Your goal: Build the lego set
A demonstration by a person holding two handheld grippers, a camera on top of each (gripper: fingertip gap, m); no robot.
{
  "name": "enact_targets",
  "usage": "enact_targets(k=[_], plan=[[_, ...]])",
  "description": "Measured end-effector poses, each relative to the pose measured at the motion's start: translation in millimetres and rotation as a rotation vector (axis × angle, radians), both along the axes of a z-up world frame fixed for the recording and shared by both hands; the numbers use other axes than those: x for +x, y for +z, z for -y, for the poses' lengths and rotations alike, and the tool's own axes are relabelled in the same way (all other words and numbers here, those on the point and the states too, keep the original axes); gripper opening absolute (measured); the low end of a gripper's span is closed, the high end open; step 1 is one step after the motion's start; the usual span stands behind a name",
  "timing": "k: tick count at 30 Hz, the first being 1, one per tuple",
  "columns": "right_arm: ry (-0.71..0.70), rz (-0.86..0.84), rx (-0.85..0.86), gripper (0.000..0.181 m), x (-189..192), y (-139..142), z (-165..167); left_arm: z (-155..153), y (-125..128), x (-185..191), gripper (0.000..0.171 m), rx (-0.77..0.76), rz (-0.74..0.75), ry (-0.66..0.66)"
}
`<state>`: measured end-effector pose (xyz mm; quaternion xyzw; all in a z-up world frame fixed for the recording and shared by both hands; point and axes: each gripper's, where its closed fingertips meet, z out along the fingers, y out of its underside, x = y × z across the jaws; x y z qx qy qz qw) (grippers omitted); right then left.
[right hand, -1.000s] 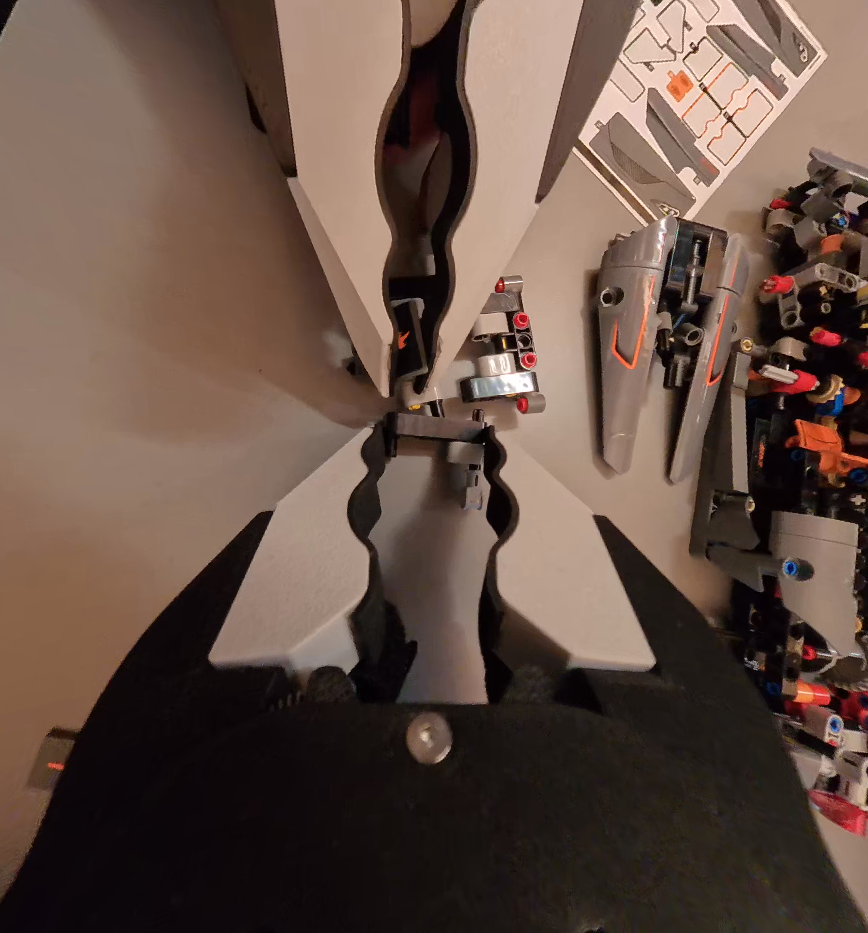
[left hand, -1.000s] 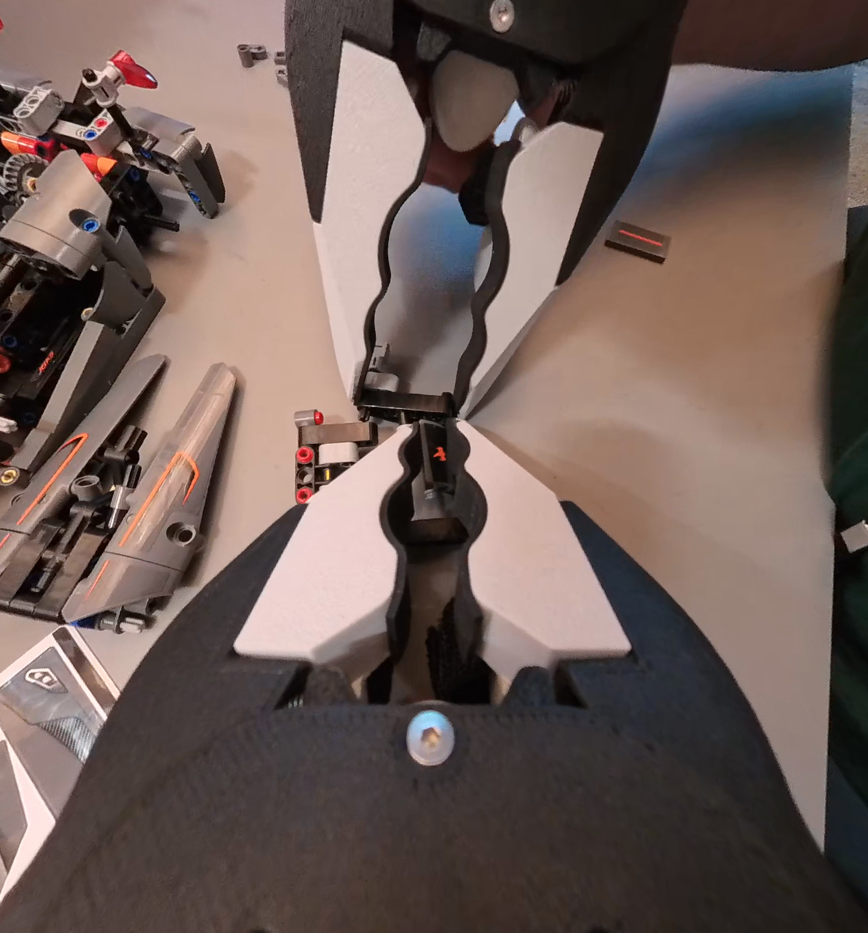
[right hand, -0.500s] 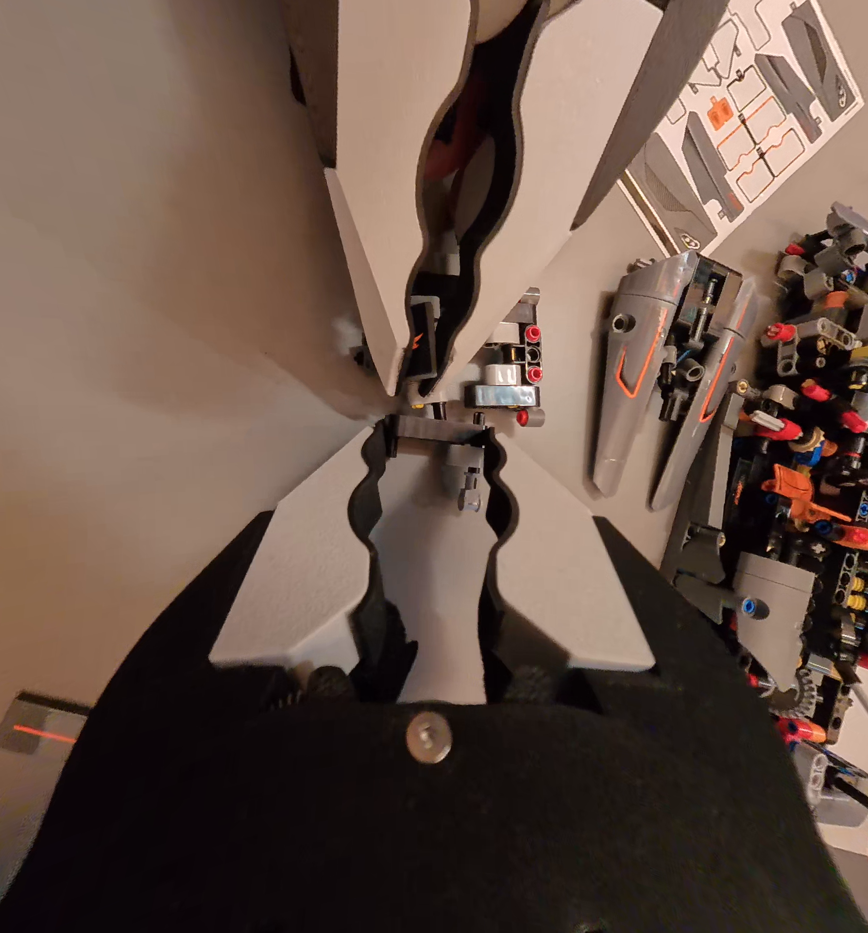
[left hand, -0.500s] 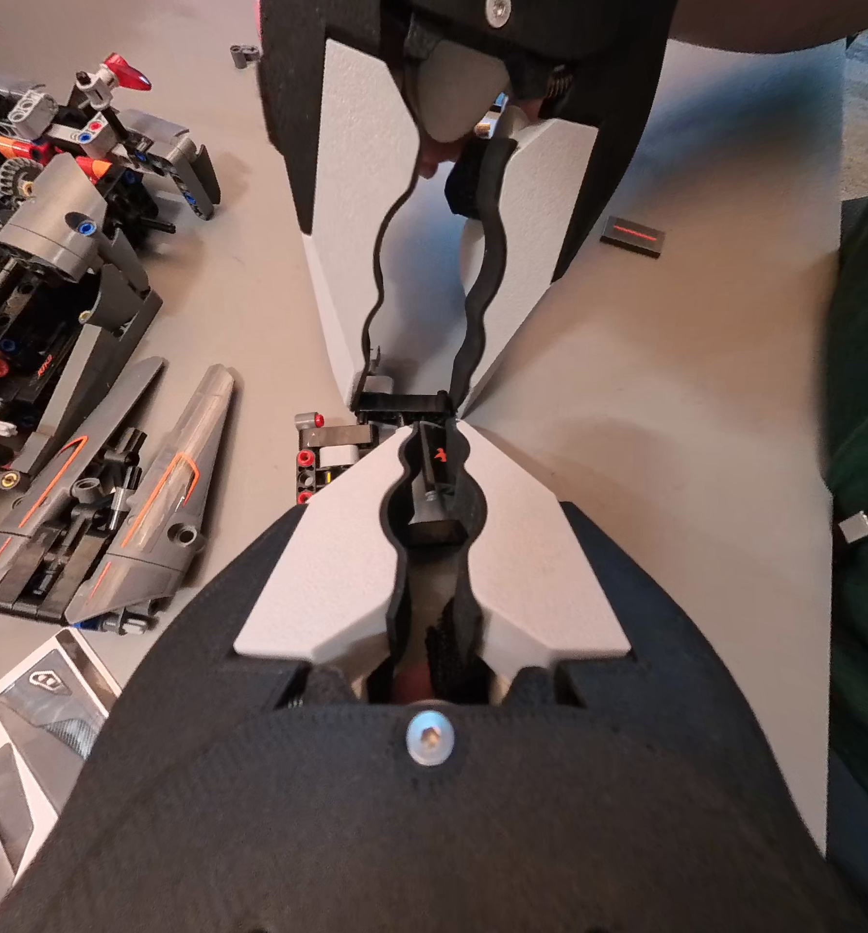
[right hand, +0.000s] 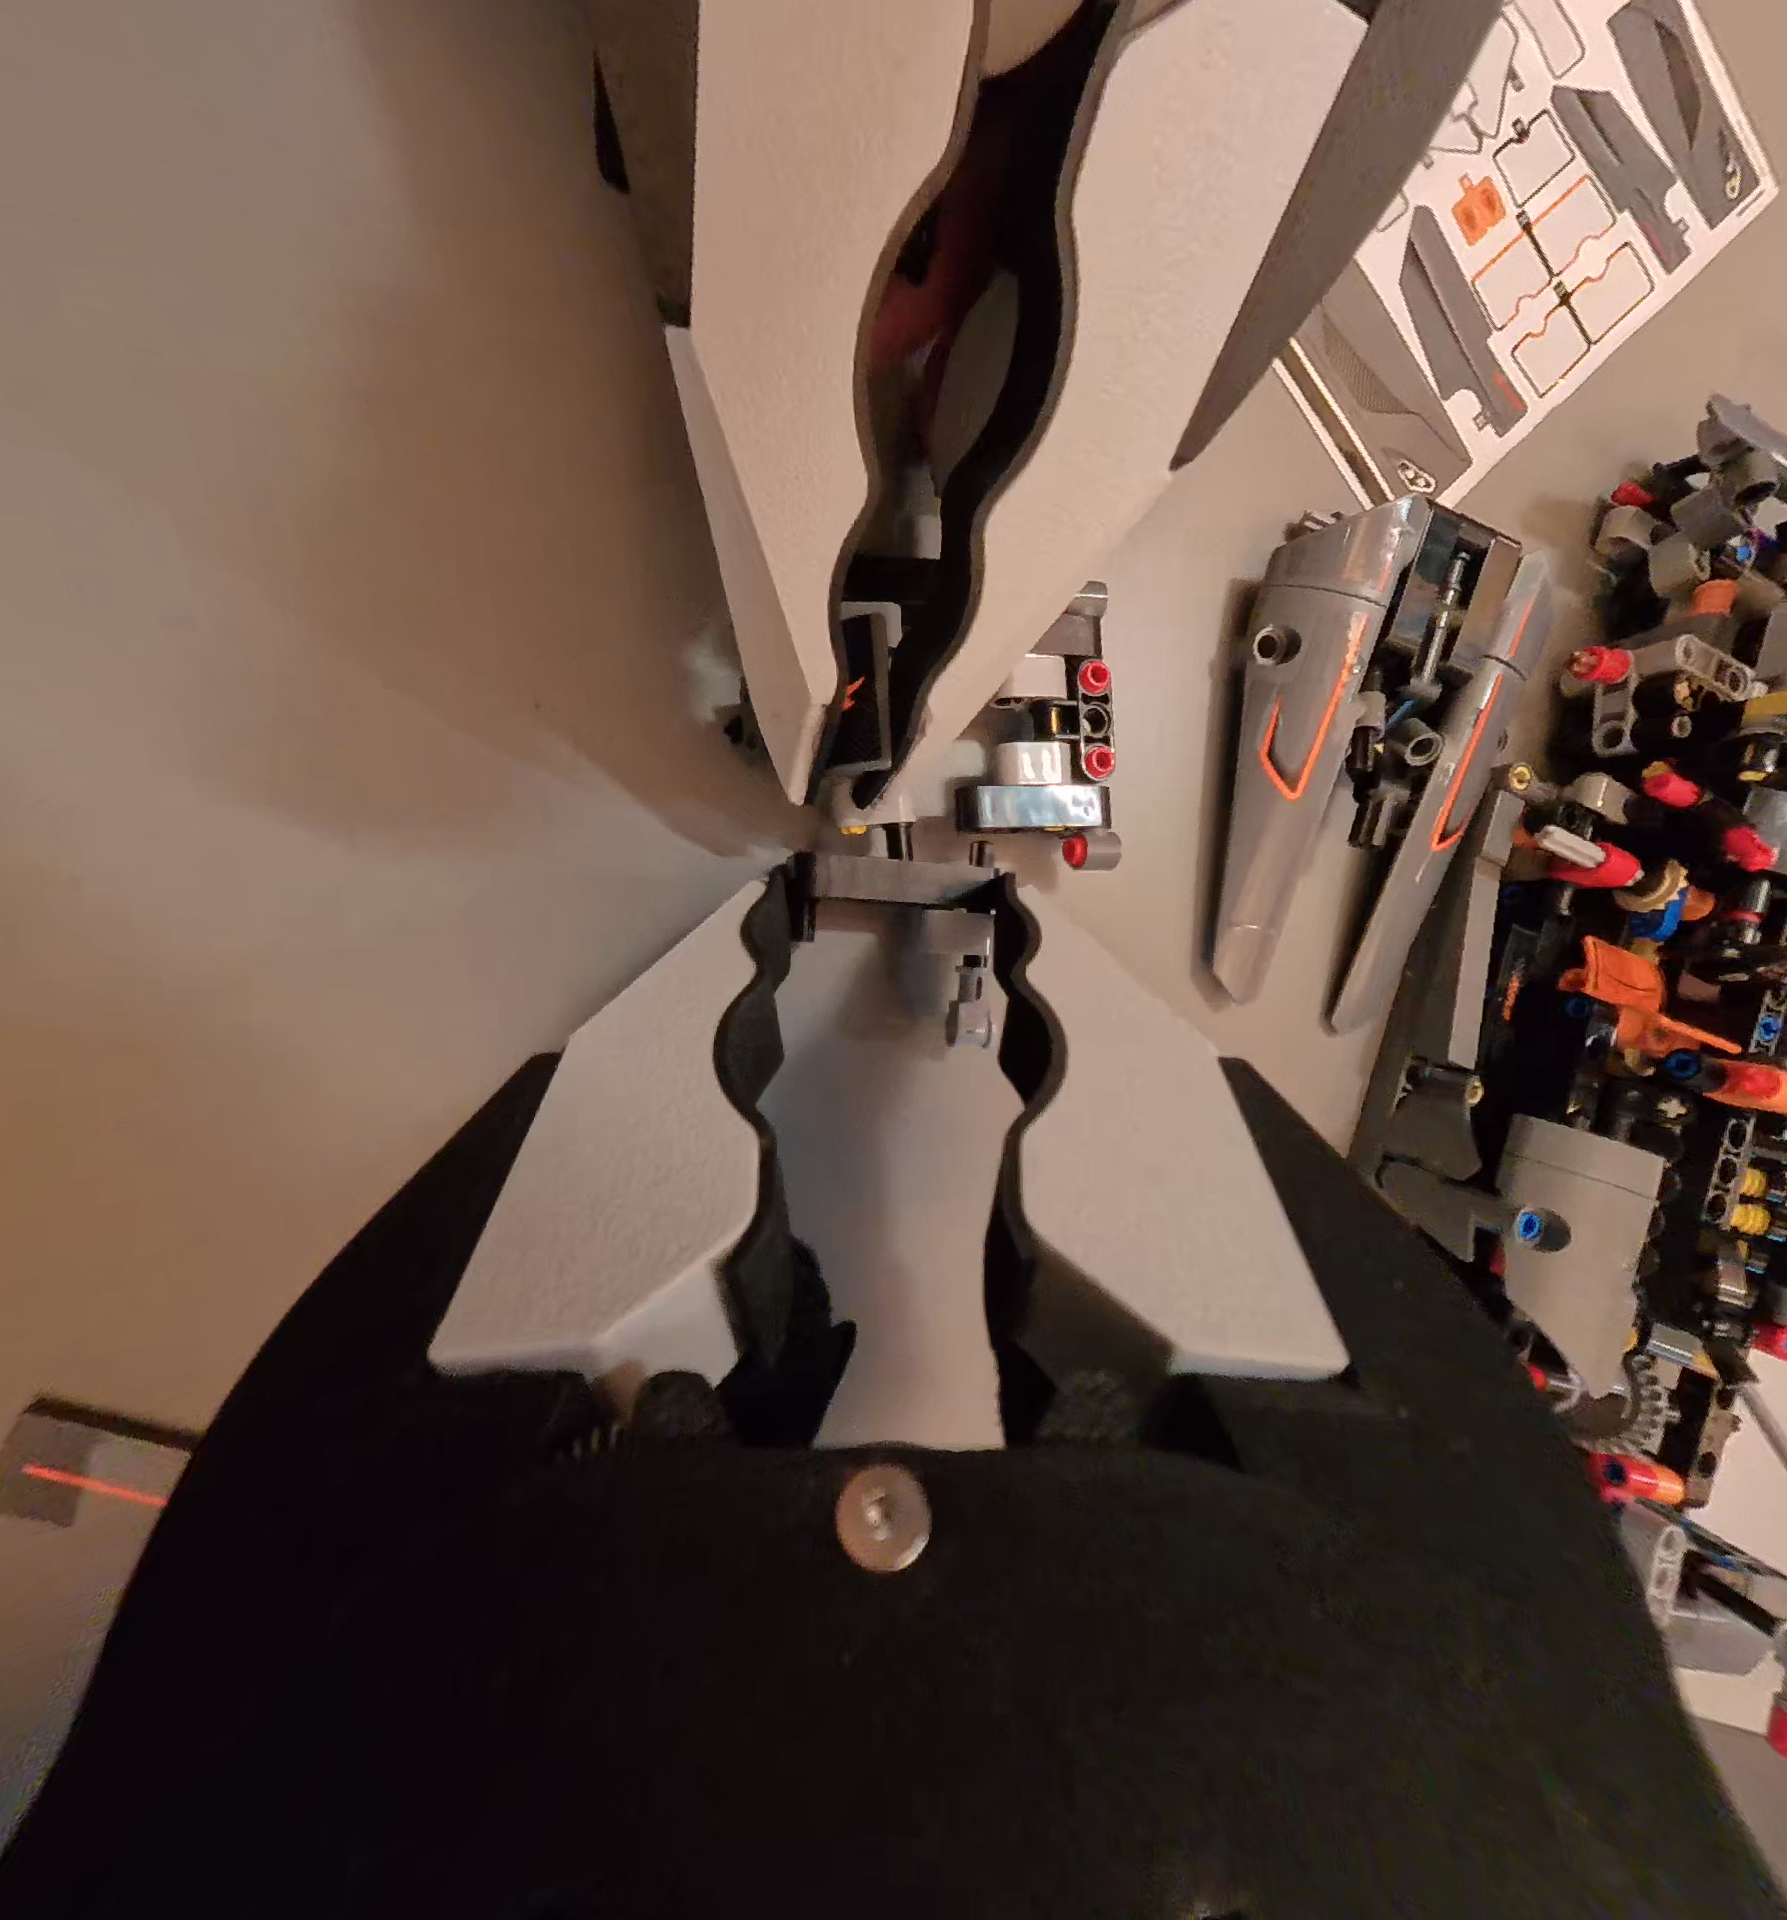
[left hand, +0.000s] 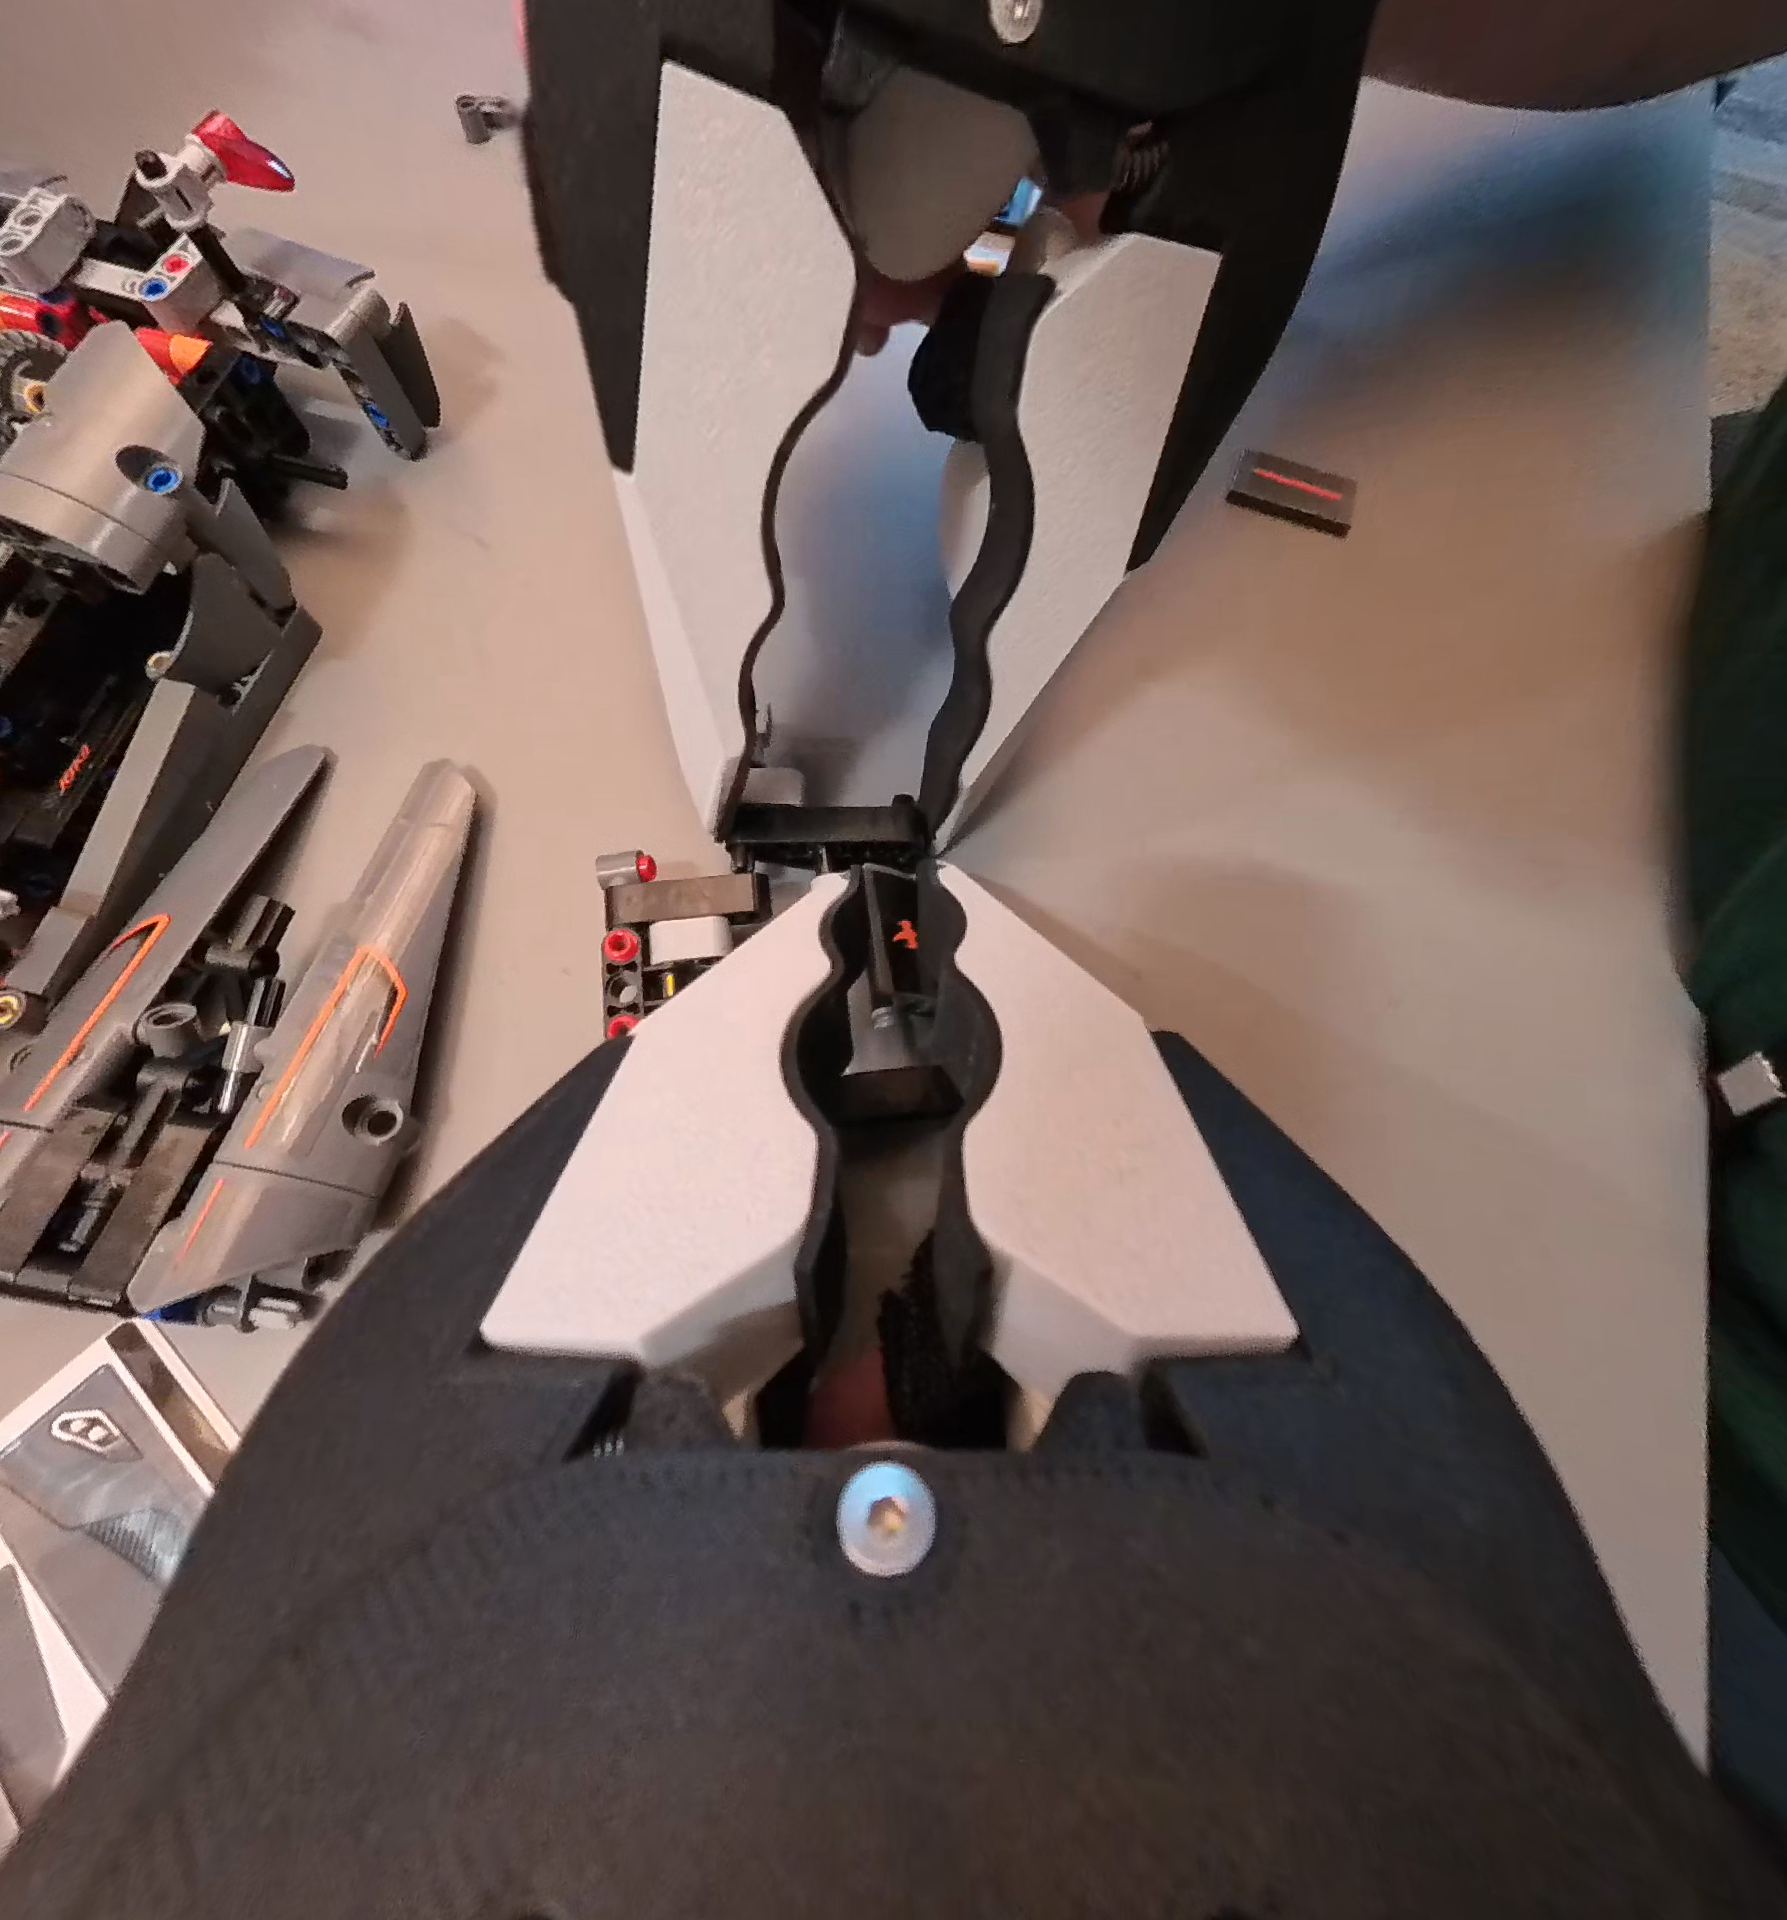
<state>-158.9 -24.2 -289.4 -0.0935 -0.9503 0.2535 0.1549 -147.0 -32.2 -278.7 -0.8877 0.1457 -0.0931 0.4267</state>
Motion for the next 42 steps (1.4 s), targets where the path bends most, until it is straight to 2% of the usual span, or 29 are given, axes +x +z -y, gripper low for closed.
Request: enact_targets(k=[8, 14, 20, 26, 31, 36, 42], plan=[[0.073, -0.015, 0.108, 0.036, -0.1, 0.1, 0.9, 0.3, 0.4, 0.7, 0.007, 0.001, 0.004, -0.008], [0.032, 0.004, 0.129, 0.037, -0.4, -0.3, -0.3, -0.1, 0.3, 0.2, 0.007, -0.001, 0.005, -0.011], [0.13, -0.03, 0.181, 0.037, 0.2, 0.4, 0.4, 0.5, 0.8, 1.0, 0.007, -0.001, 0.009, -0.025], [0.162, 0.007, 0.19, 0.037, 0.3, -0.5, 0.3, 0.0, 0.0, 0.2, 0.007, -0.008, 0.01, -0.021], [0.137, 0.048, 0.139, 0.036, 0.9, -1.2, 1.0, 0.1, 0.0, 0.3, 0.007, -0.009, 0.009, -0.023], [0.043, 0.075, 0.033, 0.036, 0.7, -1.3, 2.0, 0.1, 0.3, 0.2, 0.007, -0.008, 0.009, -0.023], [-0.009, 0.069, 0.009, 0.037, 0.8, -1.1, 1.8, 0.2, 0.5, 0.1, 0.007, -0.009, 0.014, -0.024]])
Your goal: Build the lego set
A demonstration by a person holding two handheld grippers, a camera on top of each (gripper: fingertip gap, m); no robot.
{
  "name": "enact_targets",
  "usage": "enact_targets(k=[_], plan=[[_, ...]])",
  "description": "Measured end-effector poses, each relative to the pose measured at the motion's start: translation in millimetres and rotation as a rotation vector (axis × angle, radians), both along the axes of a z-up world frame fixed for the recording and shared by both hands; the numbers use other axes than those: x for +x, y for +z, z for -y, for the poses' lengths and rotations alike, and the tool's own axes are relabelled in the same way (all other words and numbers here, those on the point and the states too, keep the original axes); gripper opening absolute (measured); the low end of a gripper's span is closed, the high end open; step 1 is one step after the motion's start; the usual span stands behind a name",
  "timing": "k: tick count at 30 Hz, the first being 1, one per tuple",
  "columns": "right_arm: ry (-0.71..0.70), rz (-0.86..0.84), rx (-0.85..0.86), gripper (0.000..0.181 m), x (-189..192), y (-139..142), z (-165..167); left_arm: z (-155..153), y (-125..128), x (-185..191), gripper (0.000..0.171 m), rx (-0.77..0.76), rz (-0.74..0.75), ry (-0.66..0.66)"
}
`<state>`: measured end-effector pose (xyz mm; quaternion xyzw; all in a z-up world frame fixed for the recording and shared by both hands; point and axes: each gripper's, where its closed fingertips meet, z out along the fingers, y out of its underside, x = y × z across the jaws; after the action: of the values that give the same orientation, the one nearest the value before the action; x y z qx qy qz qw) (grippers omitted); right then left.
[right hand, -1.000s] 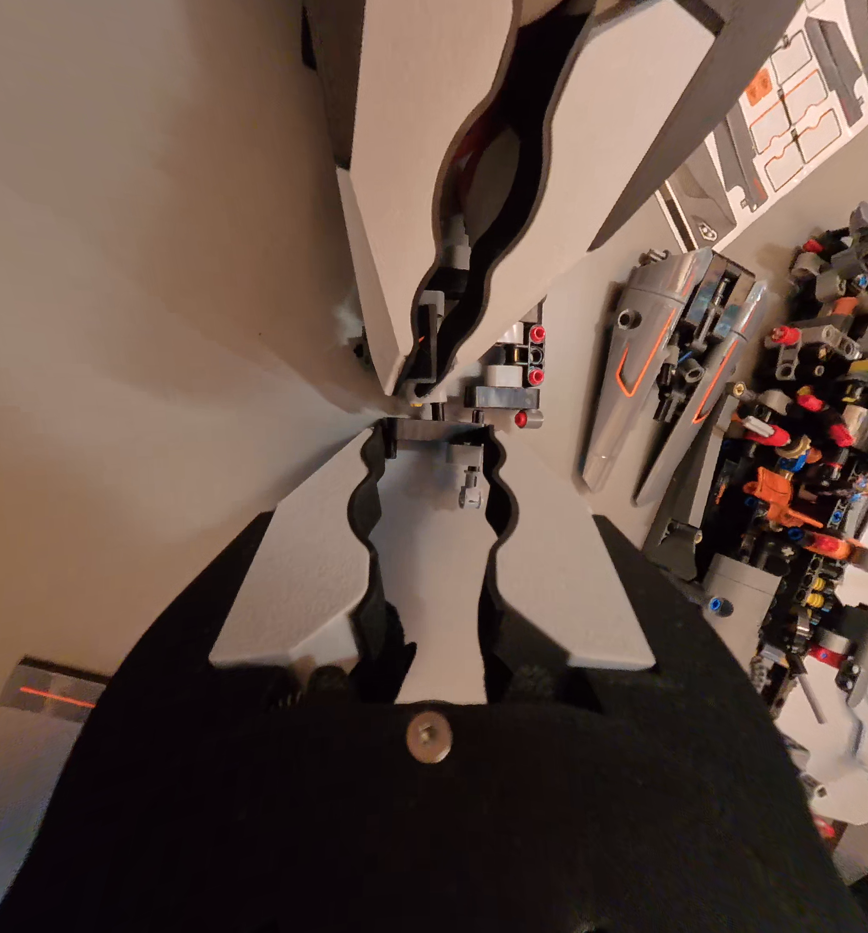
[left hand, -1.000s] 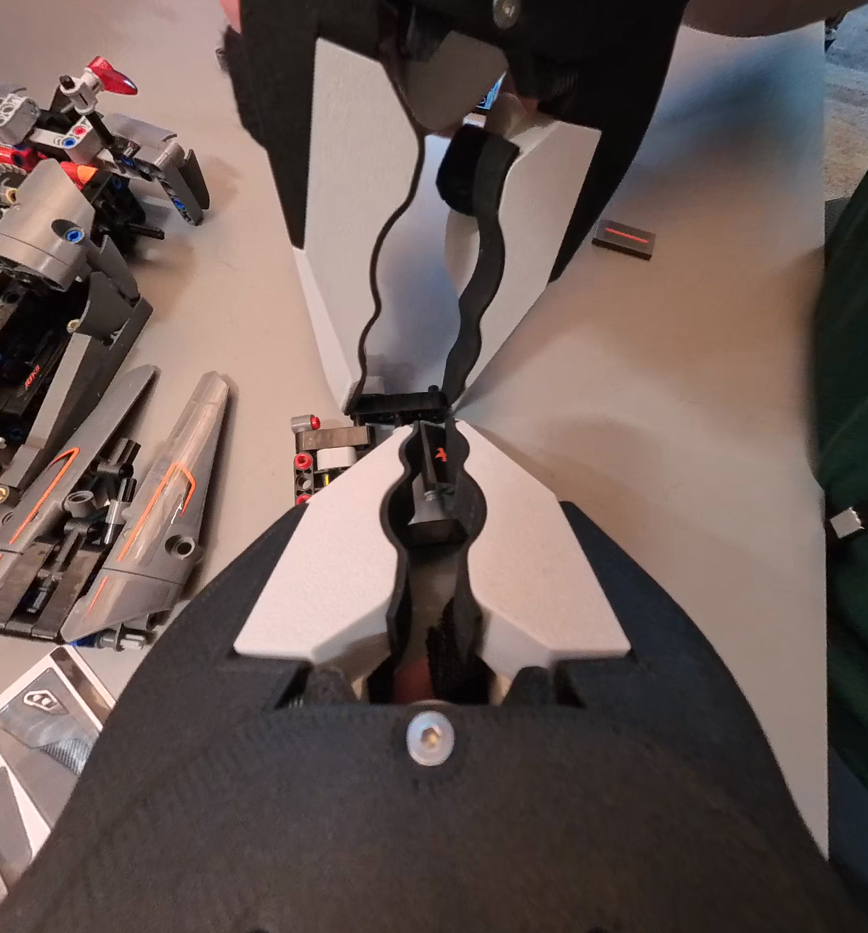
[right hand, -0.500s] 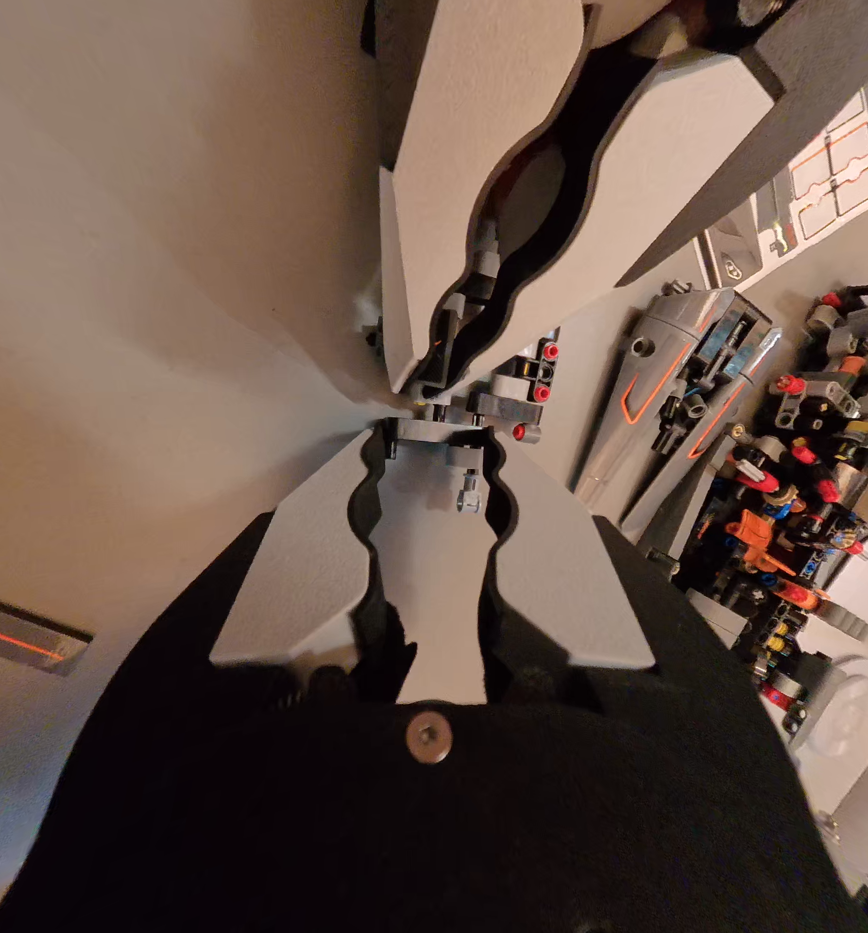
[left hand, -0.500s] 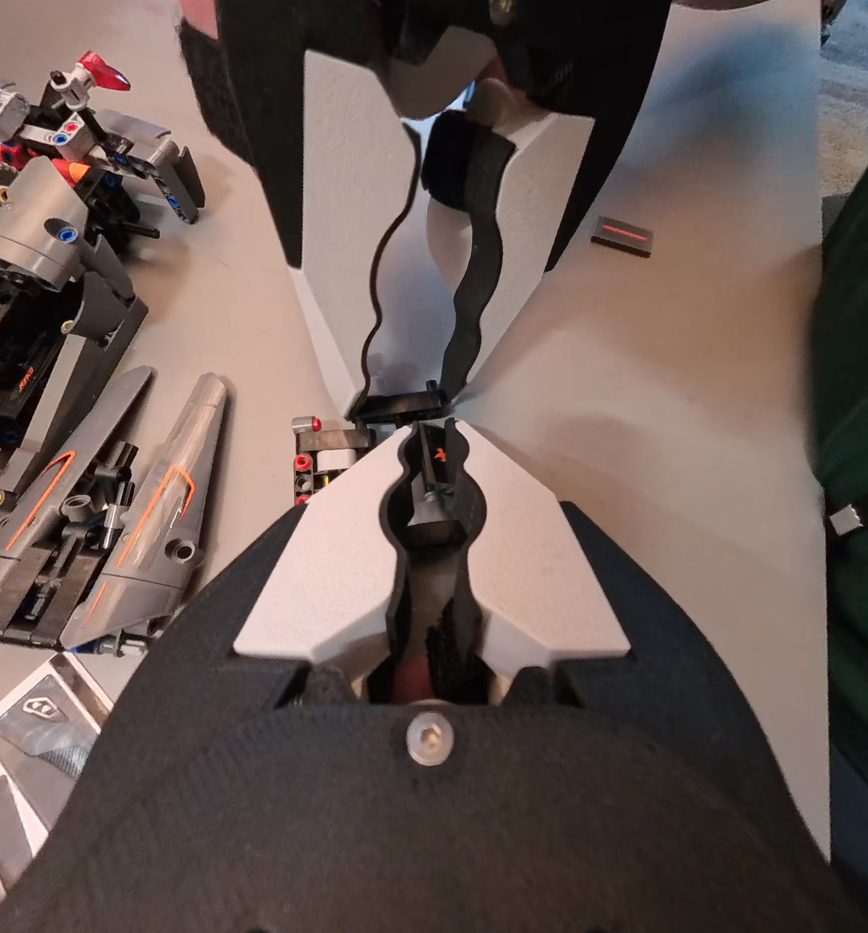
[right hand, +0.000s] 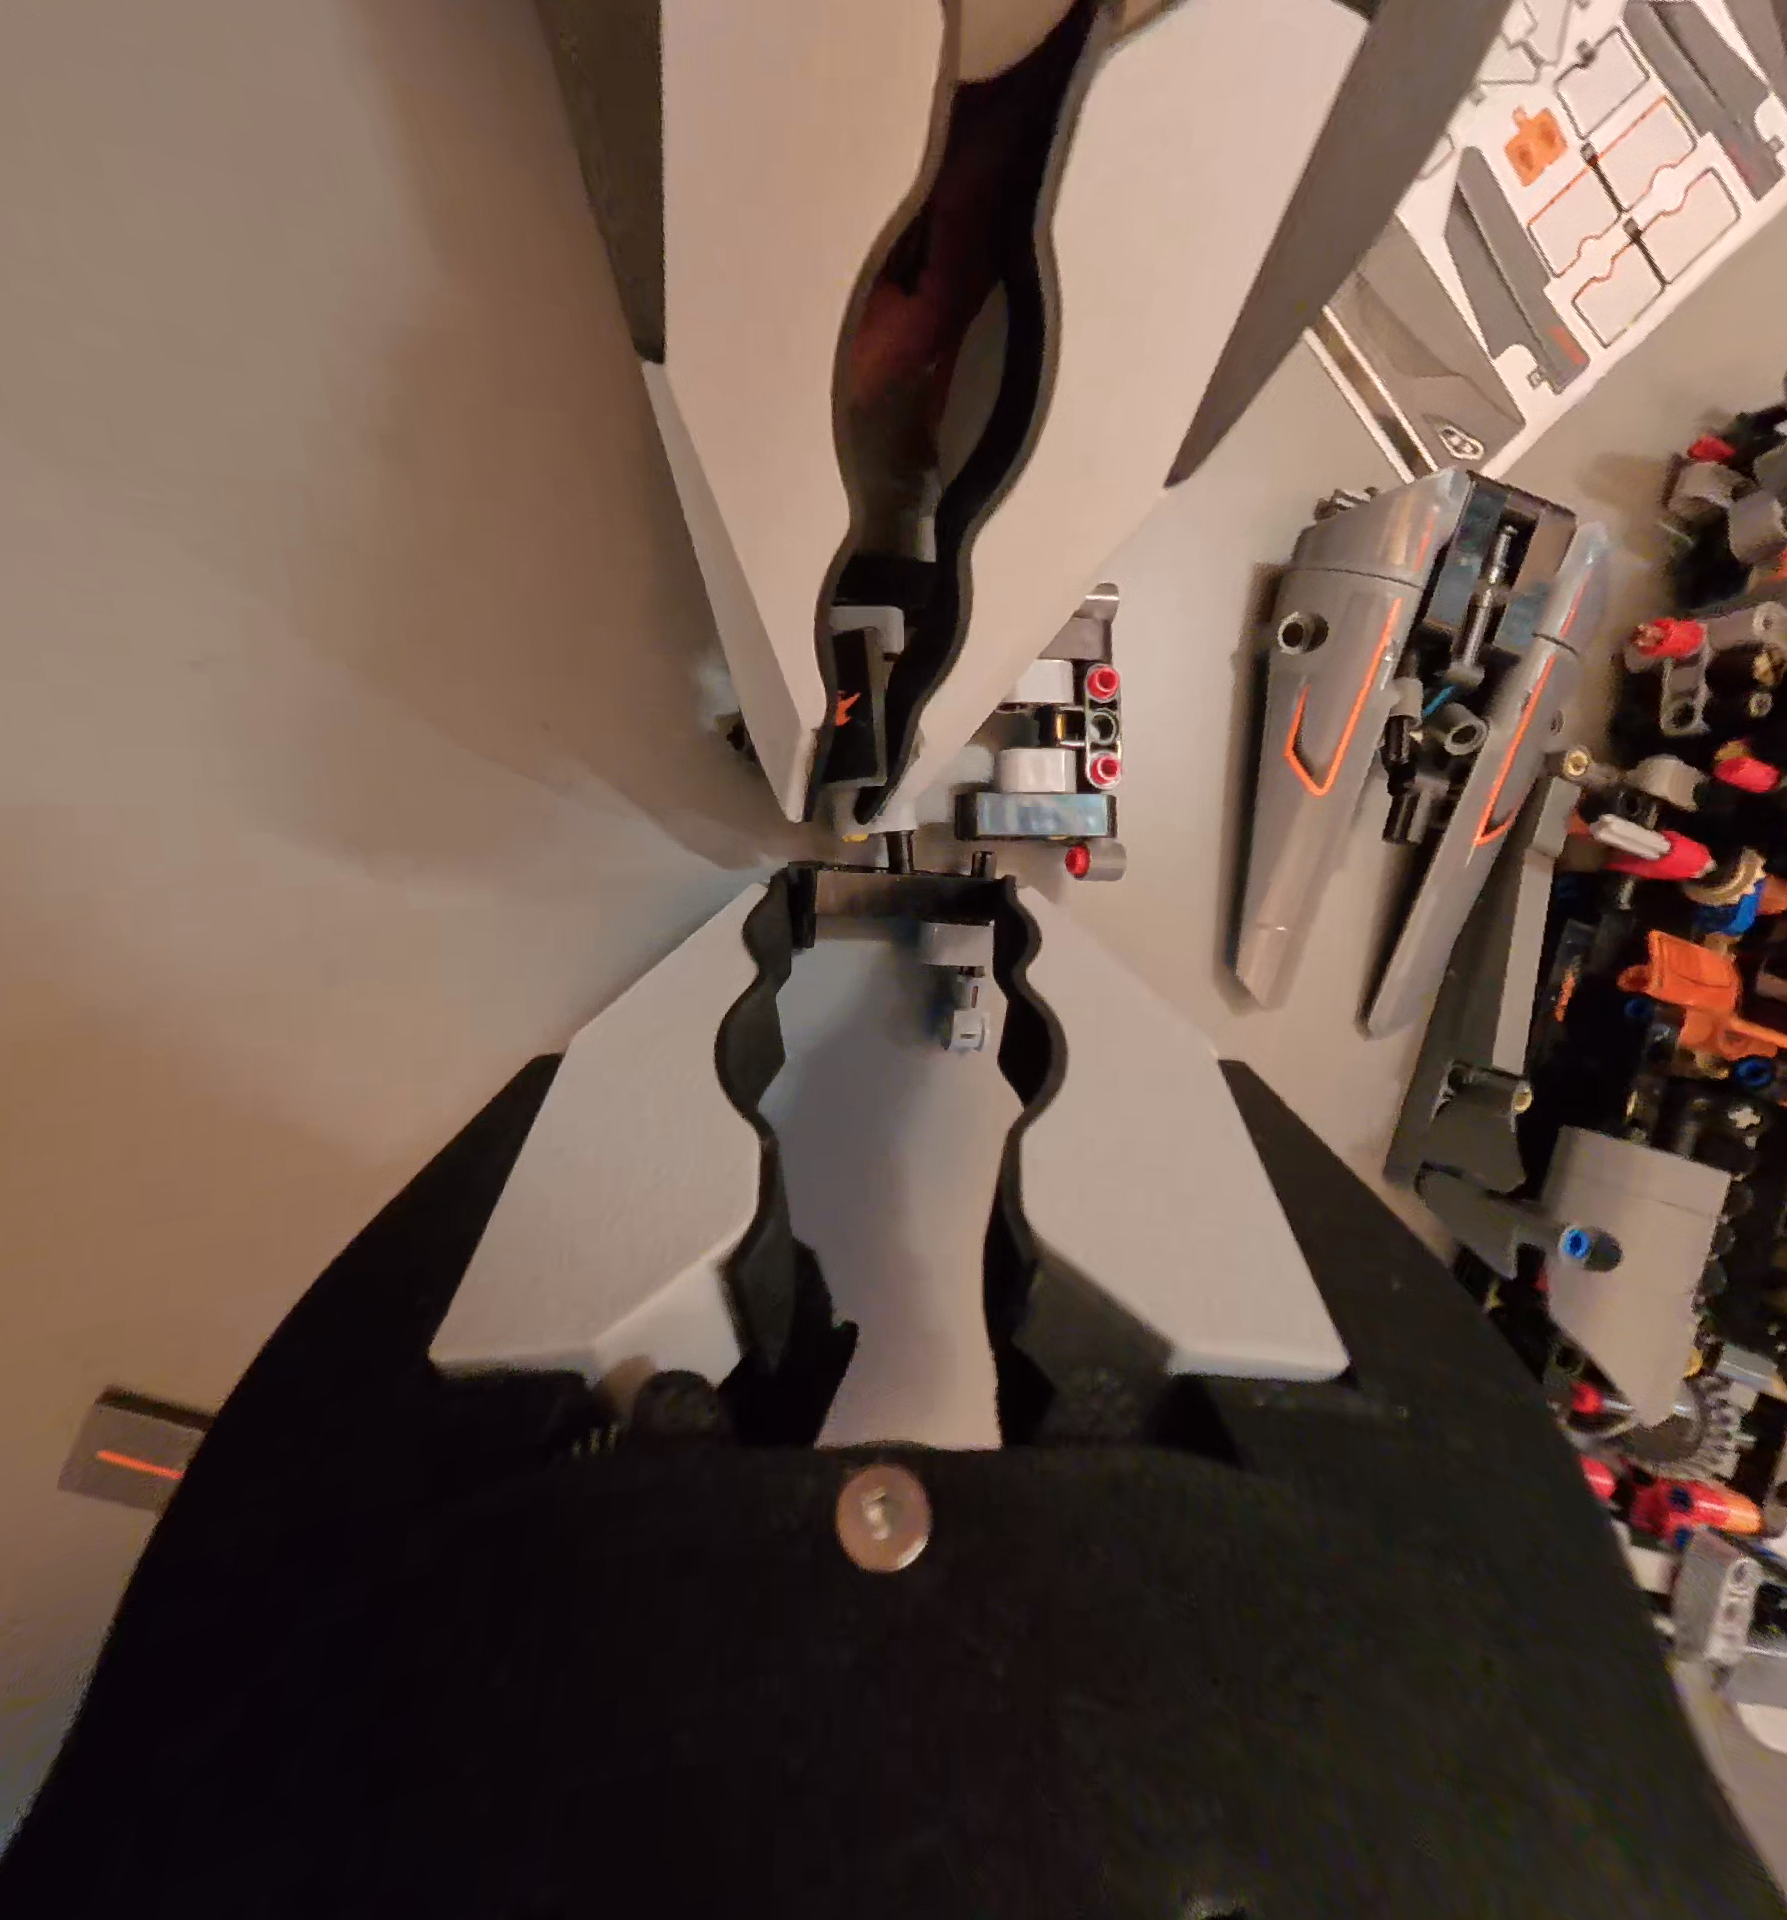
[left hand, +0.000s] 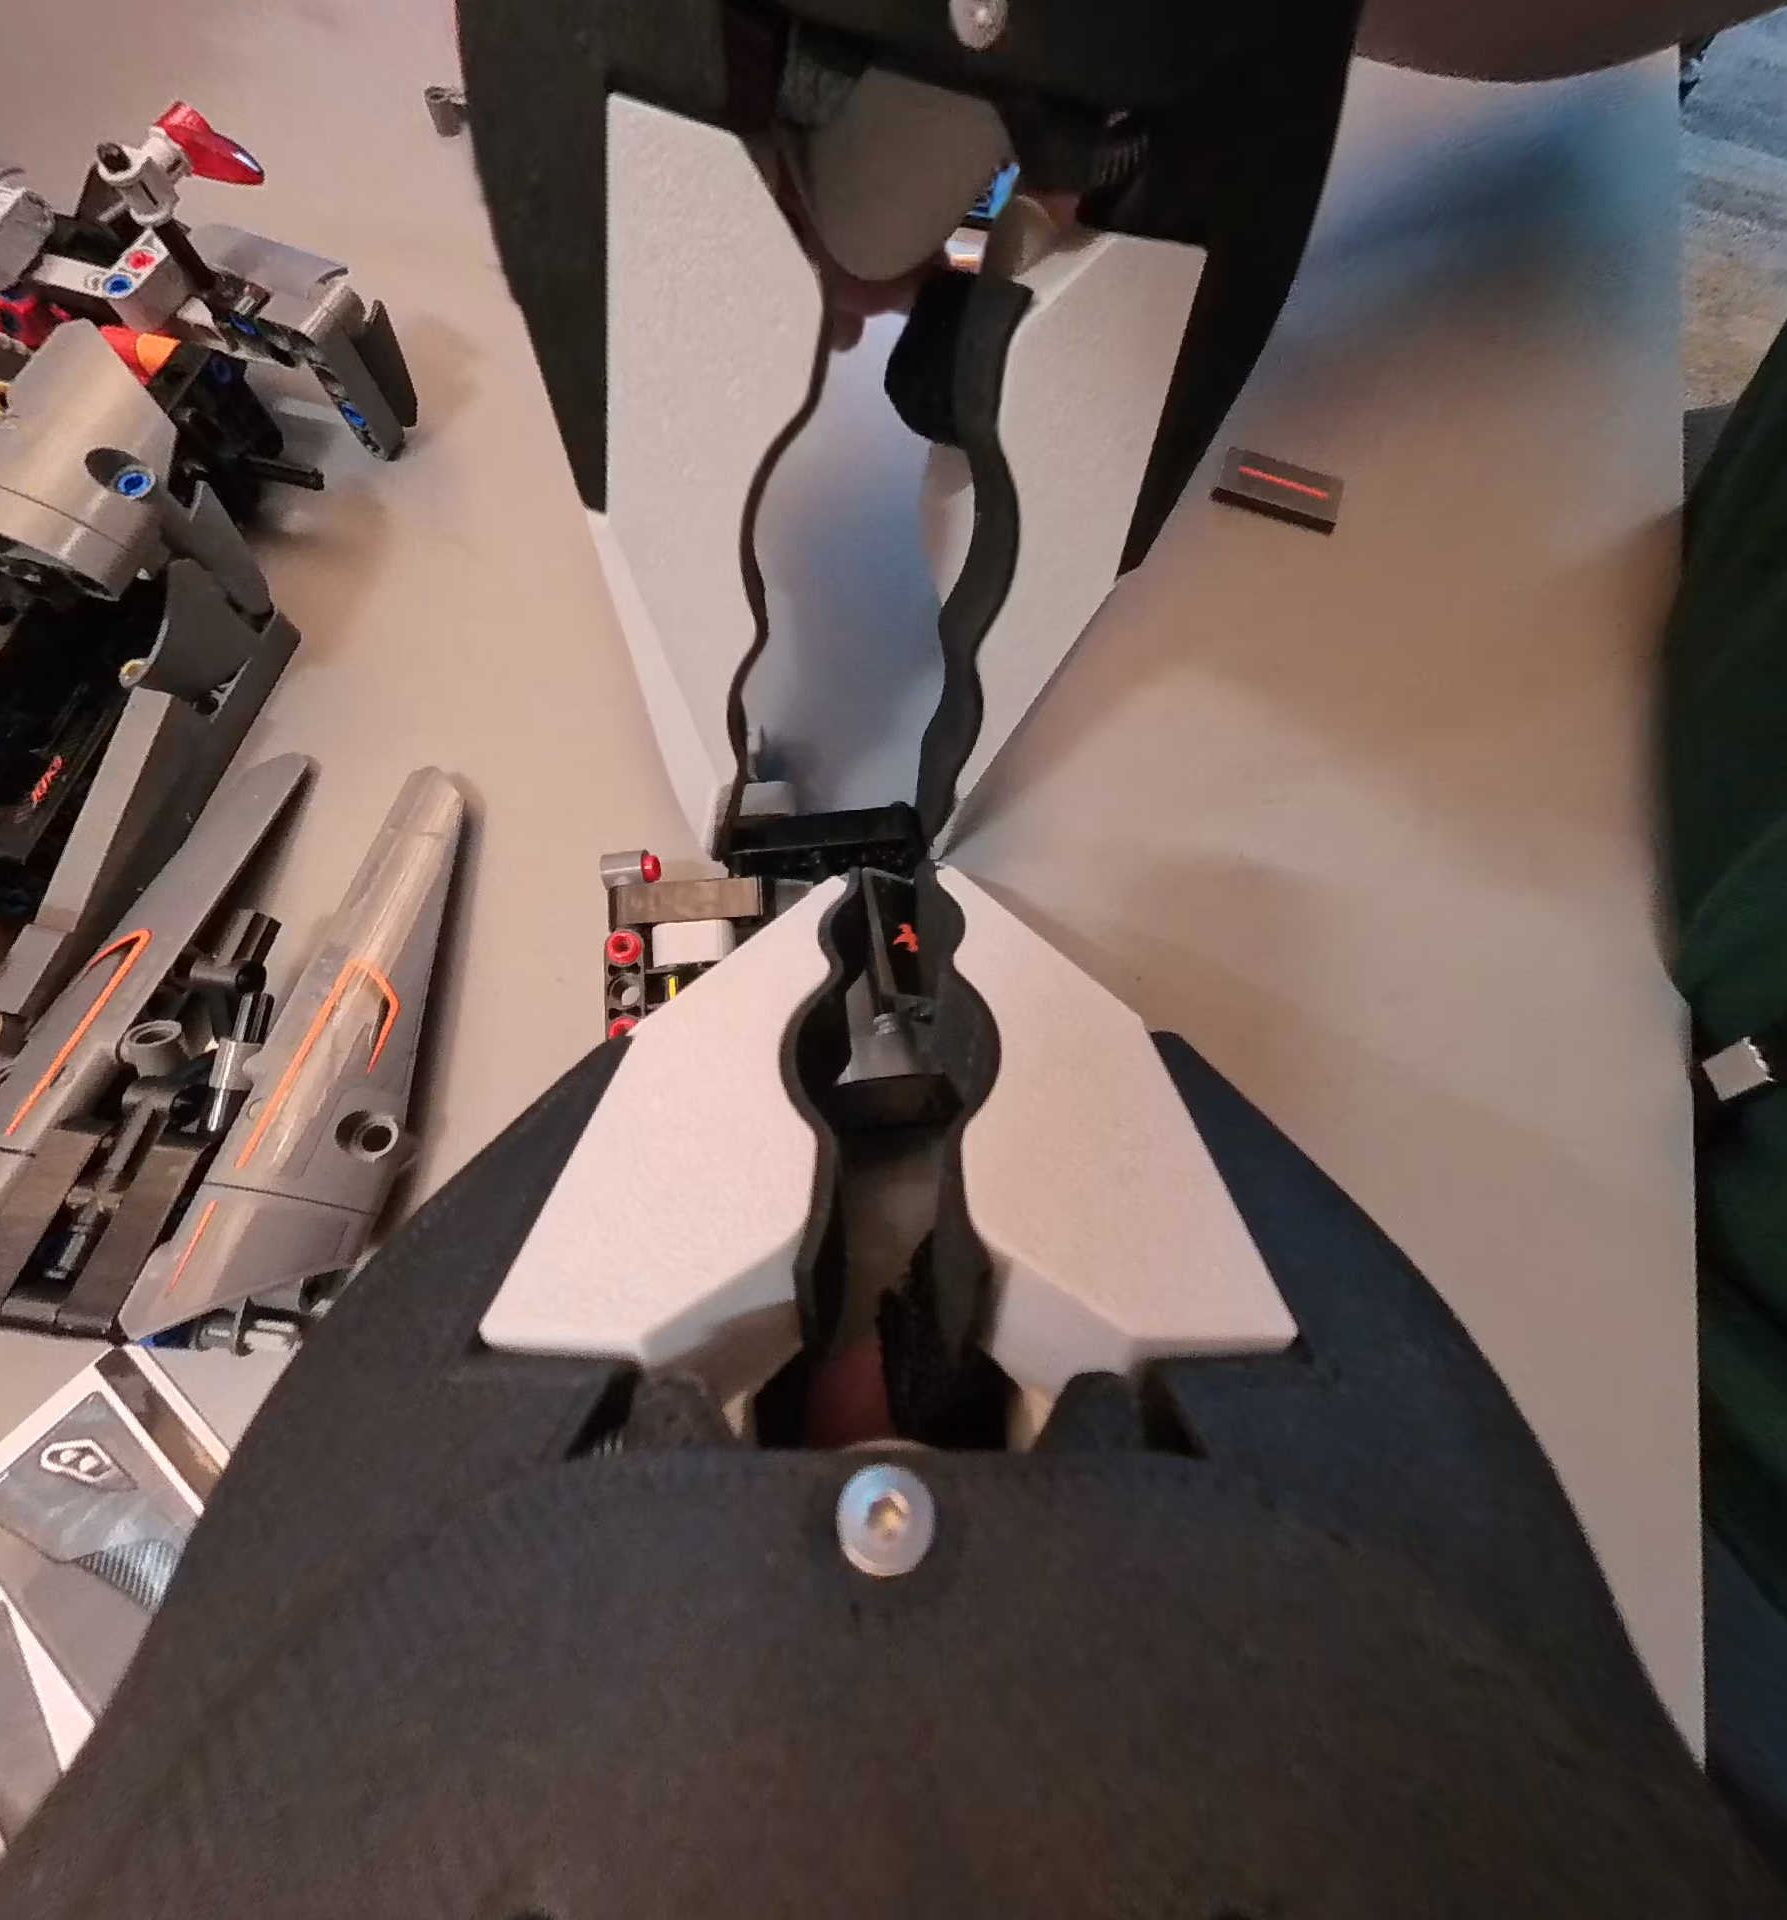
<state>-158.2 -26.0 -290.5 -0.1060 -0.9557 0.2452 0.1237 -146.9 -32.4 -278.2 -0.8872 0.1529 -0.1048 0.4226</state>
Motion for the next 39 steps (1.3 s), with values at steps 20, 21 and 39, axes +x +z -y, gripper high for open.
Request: enact_targets(k=[20, 21, 39], plan=[[-0.064, 0.053, -0.116, 0.037, 4, -1, -1, -2, -1, 0, 0.008, 0.001, -0.005, 0.005], [-0.056, 0.054, -0.126, 0.037, 3, -1, 0, -2, -1, 0, 0.008, -0.001, -0.002, 0.004], [0.082, 0.053, -0.024, 0.002, 9, -4, 10, -3, -7, 3, 0.01, -0.02, -0.027, 0.001]])
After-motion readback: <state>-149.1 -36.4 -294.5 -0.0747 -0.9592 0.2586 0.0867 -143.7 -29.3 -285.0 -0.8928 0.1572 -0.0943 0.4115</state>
